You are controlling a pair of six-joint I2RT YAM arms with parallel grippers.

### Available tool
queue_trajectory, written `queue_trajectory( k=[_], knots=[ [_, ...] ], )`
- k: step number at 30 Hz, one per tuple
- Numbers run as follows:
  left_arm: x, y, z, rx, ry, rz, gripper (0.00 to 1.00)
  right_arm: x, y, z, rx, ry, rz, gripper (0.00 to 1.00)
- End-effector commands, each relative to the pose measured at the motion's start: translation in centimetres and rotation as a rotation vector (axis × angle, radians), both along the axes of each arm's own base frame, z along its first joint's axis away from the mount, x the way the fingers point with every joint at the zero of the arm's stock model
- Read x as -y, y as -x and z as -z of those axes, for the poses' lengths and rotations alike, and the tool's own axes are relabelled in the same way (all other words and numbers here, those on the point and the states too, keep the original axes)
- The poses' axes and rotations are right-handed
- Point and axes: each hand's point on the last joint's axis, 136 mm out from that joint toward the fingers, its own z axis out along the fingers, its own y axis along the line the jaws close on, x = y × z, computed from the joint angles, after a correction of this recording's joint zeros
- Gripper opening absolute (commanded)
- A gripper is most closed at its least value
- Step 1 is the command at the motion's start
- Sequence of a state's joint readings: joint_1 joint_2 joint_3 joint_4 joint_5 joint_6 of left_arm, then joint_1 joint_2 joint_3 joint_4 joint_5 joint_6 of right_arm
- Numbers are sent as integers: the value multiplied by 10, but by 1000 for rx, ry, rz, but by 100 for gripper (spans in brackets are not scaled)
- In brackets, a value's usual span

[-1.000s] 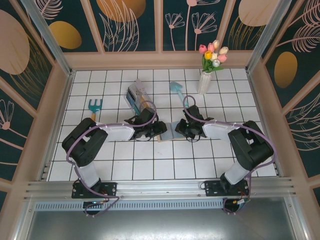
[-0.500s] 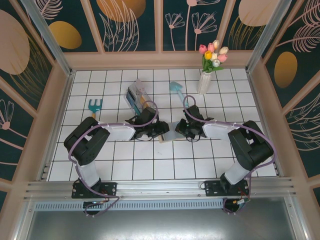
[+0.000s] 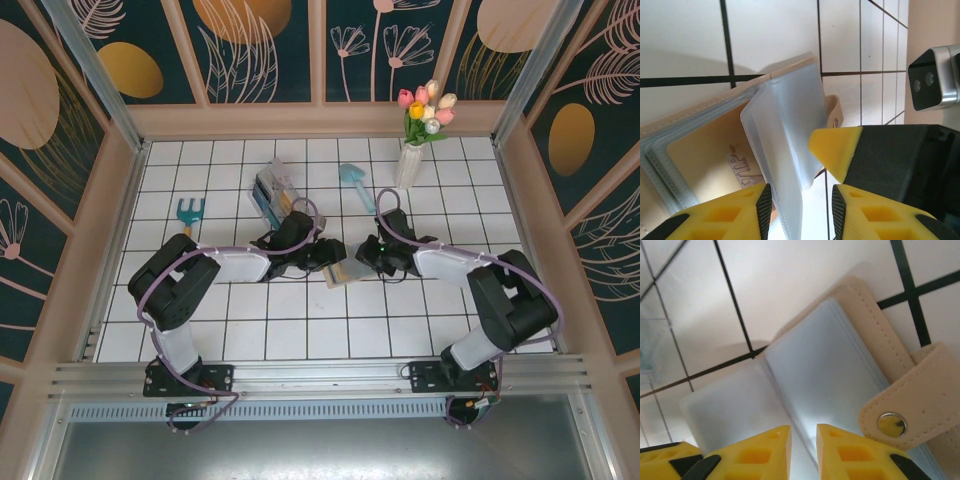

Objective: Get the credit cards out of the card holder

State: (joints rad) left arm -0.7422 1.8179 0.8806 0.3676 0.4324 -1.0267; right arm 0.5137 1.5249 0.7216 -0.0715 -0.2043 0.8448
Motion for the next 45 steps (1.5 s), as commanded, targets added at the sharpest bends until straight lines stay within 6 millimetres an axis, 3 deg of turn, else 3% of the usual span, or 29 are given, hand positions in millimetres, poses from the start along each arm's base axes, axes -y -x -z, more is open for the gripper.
queue_trajectory(
  k=[1, 10, 14, 16, 22, 31, 37, 45],
  knots=[
    [12, 0, -9, 19, 60, 39, 40, 8, 2, -10, 19, 3, 20, 23],
    [31, -6, -17, 24, 126, 80, 40, 29, -1, -33, 87, 14, 90, 23],
    [36, -6, -17, 21, 136, 95, 40, 36, 0, -36, 94, 22, 111, 22],
    [46, -12, -31, 49, 161, 107, 40, 39, 0, -36, 95, 22, 117, 23],
    [52, -11, -27, 43, 152, 127, 40, 43, -1, -39, 106, 16, 124, 23],
    [40, -18, -26, 69, 88, 60, 38, 38, -4, -47, 132, -2, 81, 23],
    [13, -19, -6, 52, -43, -40, 30, 26, -8, -44, 125, -9, 1, 22],
    [7, -2, 26, -46, -92, -5, 21, 11, -26, -25, 72, 33, -86, 21]
  ],
)
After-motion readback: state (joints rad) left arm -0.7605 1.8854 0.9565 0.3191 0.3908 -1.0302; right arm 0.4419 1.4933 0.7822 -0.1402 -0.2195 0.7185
